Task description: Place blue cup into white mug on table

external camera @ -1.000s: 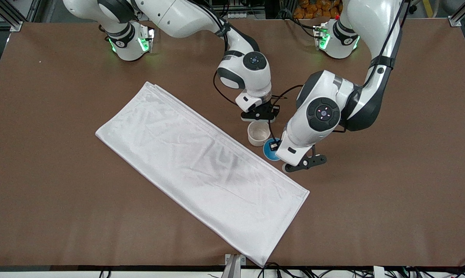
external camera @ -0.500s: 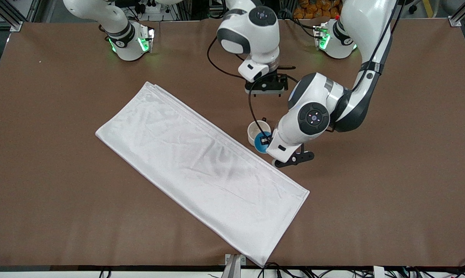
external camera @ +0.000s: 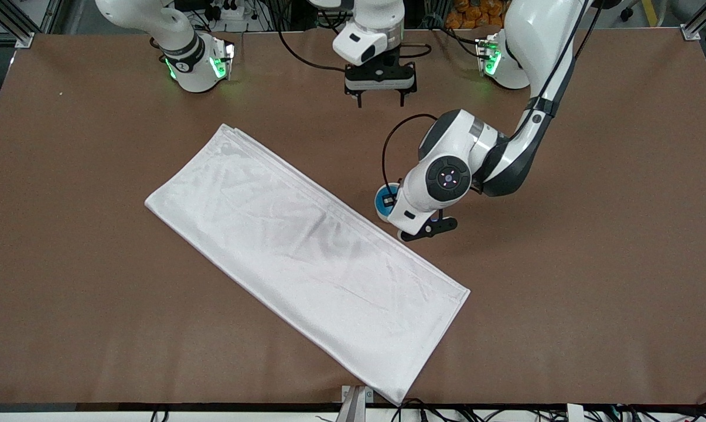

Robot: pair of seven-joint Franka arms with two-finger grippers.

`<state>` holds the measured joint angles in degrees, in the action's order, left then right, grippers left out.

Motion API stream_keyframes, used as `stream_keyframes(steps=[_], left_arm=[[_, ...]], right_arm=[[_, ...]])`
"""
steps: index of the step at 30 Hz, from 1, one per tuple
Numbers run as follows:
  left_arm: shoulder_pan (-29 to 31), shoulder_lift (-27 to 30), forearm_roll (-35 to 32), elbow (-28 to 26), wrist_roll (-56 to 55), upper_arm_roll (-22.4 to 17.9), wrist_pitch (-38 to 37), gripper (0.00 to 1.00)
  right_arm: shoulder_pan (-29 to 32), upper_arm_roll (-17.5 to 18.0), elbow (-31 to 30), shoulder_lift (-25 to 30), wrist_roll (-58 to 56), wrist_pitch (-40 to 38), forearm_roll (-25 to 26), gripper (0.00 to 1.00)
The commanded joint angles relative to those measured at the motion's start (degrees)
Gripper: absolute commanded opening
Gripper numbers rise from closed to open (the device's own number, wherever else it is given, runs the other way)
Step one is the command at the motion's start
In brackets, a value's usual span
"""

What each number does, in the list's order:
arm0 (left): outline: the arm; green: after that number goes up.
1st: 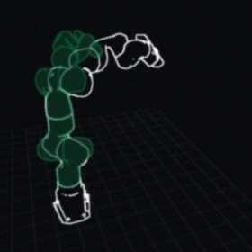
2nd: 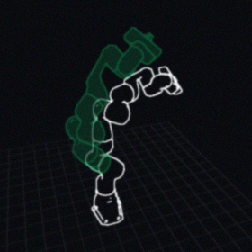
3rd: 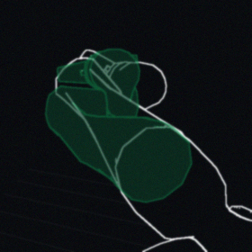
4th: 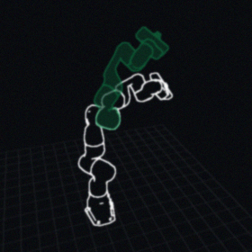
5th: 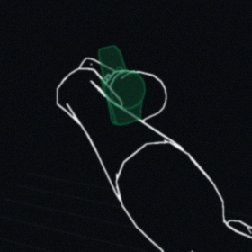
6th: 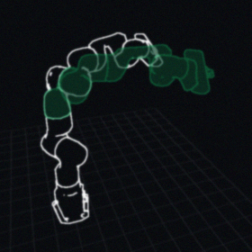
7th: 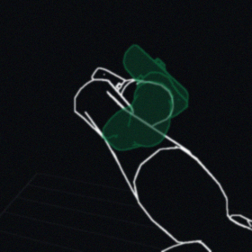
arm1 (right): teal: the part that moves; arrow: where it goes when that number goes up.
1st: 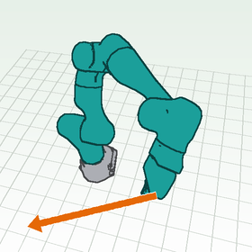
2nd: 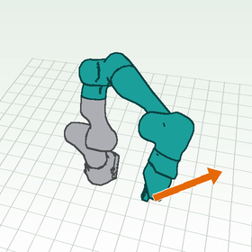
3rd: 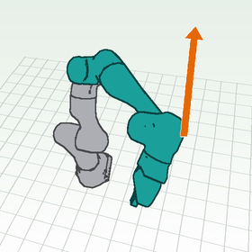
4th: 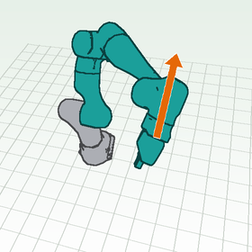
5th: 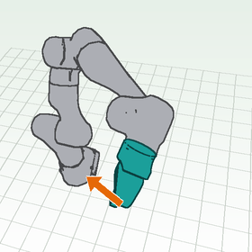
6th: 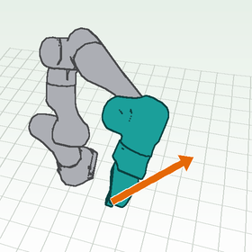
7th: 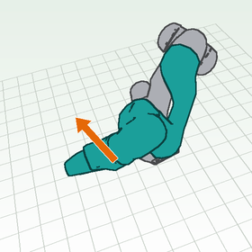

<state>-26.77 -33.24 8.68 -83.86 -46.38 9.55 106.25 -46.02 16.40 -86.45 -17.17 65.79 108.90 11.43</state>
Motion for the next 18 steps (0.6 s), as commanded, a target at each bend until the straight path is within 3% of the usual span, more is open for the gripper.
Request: stream_keyframes(steps=[1,18], left_arm=[[-0.03,1.25,0.55,-2.36,-1.0,-0.06,1.59,0.0],[0.14,-0.33,0.37,-3.42,-0.38,-0.15,2.83,0.0]], right_arm=[[4.53,1.79,-3.02,6.35,-5.4,-4.57,-0.01,1.0],[24.65,1.97,-2.76,16.2,-30.97,-10.9,-7.65,1.0]])
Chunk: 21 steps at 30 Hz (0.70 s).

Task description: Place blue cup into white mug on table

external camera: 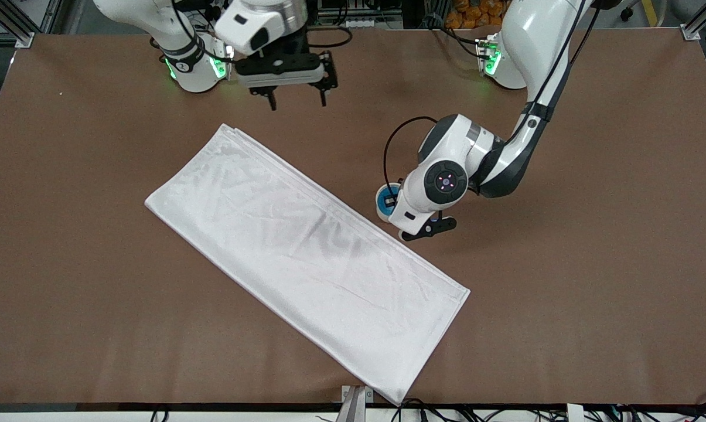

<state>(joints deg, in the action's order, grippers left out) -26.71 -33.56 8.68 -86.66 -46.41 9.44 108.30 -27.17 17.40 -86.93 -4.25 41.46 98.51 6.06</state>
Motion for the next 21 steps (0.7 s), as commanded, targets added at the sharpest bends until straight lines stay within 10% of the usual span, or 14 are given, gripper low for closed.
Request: stream_keyframes(steps=[1,7,8,10,21], left_arm=[[0.17,-0.01,0.37,-0.62,-0.18,-0.04,0.77,0.0],[0.34,-0.01,0.37,-0.79,0.0,-0.04,0.68,0.0],[0.52,-0.01,0.37,-0.7,-0.09,0.05,0.68,0.16],[1.13,0.07,0.29,-0.7,0.61,0.05,0.6,1.0],[1.4,1.57,0.37,-0.18,1.14,-0.12,-1.42,1.0]], right_arm=[[7.03,0.97,-2.28,3.63,-8.3,-0.86,-2.54,1.0],[15.73,0.89,-2.28,5.22,-19.81,-2.45,-4.74,1.0],[16.96,0.89,-2.28,5.3,-21.49,-2.8,-4.74,1.0],[19.33,0.89,-2.28,5.66,-24.3,-3.5,-4.74,1.0],[28.57,-0.87,-3.07,5.57,-36.26,-3.77,-4.74,1.0]])
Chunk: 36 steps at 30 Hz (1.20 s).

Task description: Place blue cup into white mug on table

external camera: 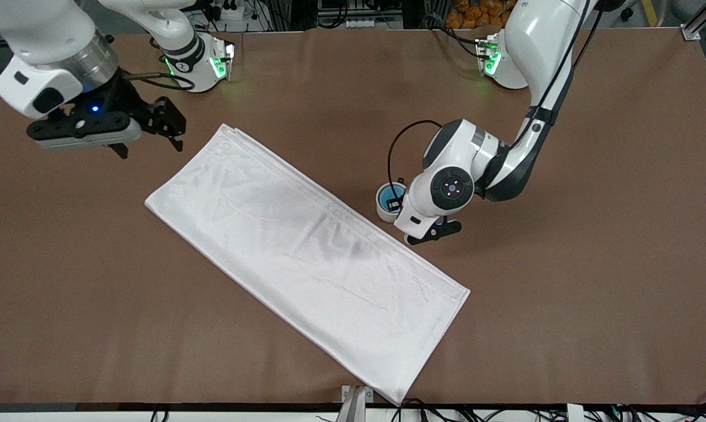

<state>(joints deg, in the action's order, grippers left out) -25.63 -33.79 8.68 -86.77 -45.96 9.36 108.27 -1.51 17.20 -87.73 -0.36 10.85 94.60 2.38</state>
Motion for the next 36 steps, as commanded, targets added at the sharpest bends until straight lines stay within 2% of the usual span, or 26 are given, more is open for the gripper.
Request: stream_keyframes(steps=[1,6,15,19,24,33,36], left_arm=[[0.41,2.15,0.37,-0.07,0.7,-0.13,-1.57,1.0],[1.37,5.13,-1.72,0.2,1.14,-1.71,-2.18,1.0],[9.98,6.55,-9.9,1.95,11.85,-1.8,-1.66,1.0],[13.06,6.55,-15.0,2.22,20.54,-1.72,-1.39,1.0],[17.98,8.3,-15.36,2.13,27.15,-1.28,-1.39,1.0],[22.55,16.38,-14.66,-3.66,31.11,-0.49,-1.74,1.0],[23.61,20.16,-14.13,-7.34,31.2,-0.31,-1.31,1.0]], right_arm=[[3.17,-1.29,-2.36,1.68,-6.53,0.15,-1.06,1.0],[4.05,-3.58,-2.53,1.42,-9.17,0.15,-1.06,1.0],[5.55,-6.65,-4.91,1.33,-12.17,0.5,-5.45,1.0],[5.9,-6.83,-4.73,0.98,-12.17,0.23,-5.45,1.0],[6.34,-6.83,-4.64,0.19,-12.17,0.59,-5.54,1.0],[6.34,-6.83,-4.38,-0.52,-12.08,0.85,-5.54,1.0],[6.34,-6.83,-4.38,-0.87,-12.08,0.94,-5.54,1.0]])
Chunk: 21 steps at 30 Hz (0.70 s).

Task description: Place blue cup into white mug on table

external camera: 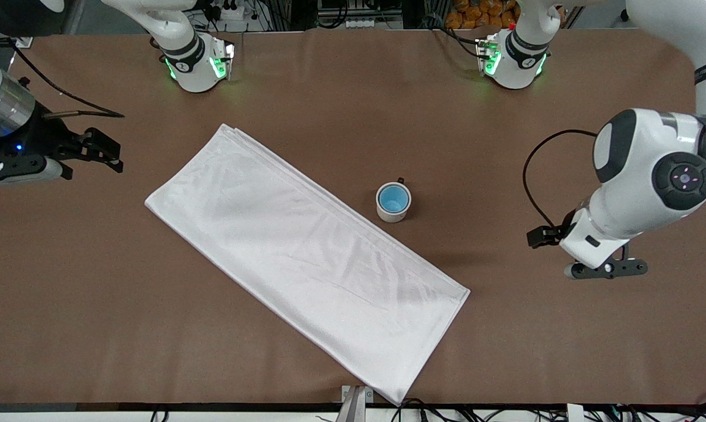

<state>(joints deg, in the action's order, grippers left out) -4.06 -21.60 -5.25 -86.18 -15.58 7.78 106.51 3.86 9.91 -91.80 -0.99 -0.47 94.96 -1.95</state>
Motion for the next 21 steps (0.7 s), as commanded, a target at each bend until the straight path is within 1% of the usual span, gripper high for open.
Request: stream_keyframes(steps=[1,6,14,17,21], left_arm=[[2.65,9.72,0.5,-9.78,0.9,1.28,0.8,1.0],[3.36,19.3,2.79,-19.8,0.82,1.19,3.71,1.0],[3.45,31.26,4.9,-30.35,0.9,1.19,4.94,1.0],[3.45,34.25,4.9,-32.29,0.9,1.19,4.68,1.0],[3.71,34.35,4.29,-31.25,0.9,1.1,4.67,1.0]], right_arm=[[0.97,0.47,-0.22,-0.33,-0.76,0.57,-1.21,1.0],[0.97,0.47,-0.22,-0.33,-0.76,1.19,-1.12,1.0],[0.97,0.47,-0.22,-1.12,-0.68,2.68,-0.68,1.0],[0.97,0.47,-0.22,-1.12,-0.59,2.59,-0.6,1.0],[0.97,0.47,-0.22,-1.12,-0.67,2.68,-0.6,1.0]])
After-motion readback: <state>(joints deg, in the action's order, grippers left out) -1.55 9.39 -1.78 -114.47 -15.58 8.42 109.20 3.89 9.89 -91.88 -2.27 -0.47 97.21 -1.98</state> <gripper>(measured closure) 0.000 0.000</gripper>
